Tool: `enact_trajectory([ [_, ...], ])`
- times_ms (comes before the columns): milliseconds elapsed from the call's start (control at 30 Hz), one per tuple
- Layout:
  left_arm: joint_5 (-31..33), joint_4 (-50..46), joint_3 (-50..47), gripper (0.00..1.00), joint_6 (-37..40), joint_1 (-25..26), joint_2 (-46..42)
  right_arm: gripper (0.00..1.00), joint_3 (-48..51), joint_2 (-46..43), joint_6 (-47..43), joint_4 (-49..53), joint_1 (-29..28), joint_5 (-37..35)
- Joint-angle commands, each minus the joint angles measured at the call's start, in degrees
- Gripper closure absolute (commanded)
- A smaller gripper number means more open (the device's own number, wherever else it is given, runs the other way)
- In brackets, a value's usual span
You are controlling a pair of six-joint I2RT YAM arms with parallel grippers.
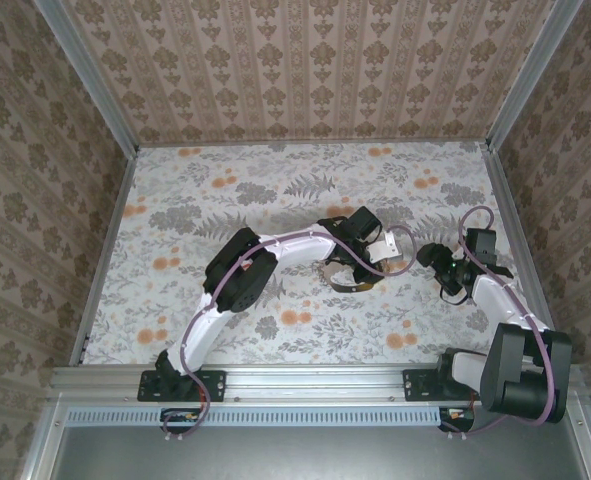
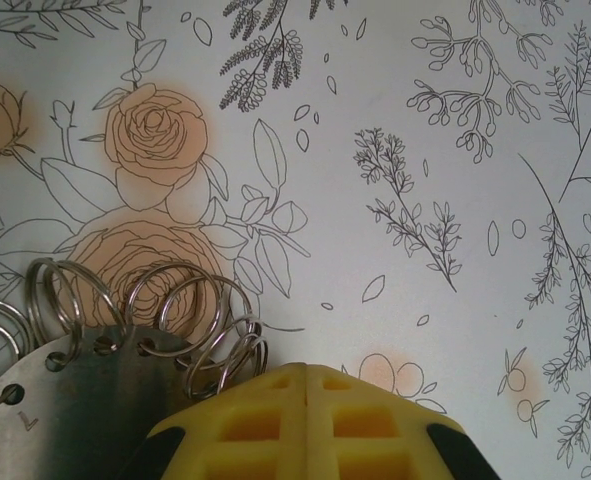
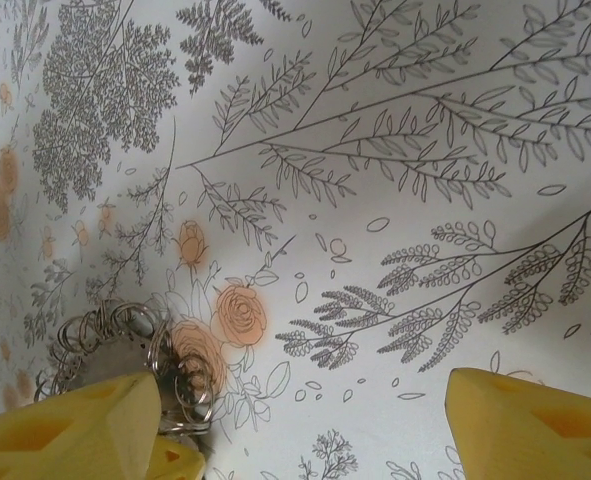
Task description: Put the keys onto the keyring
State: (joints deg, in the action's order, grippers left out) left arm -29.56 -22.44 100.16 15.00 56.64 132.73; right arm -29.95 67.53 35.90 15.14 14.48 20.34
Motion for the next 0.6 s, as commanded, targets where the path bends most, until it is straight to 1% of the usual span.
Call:
enact_trajectory([
  [0, -0.72, 1.14, 0.65, 1.0, -0.98, 0.34, 0.78, 0.24, 0.69, -0.24, -1.23, 0.06, 0.34, 3.1],
  [233, -0.68, 4.92, -1.45, 1.0, -2.45, -0.03, -0.85, 0.25, 0.95, -2.38, -1.97, 0.81, 0.31, 4.82],
  [567, 0.12, 5.91, -2.57, 1.0, -3.0, -0.74, -1.51, 0.25, 0.95, -1.87, -2.4, 0.68, 0.29, 4.6],
])
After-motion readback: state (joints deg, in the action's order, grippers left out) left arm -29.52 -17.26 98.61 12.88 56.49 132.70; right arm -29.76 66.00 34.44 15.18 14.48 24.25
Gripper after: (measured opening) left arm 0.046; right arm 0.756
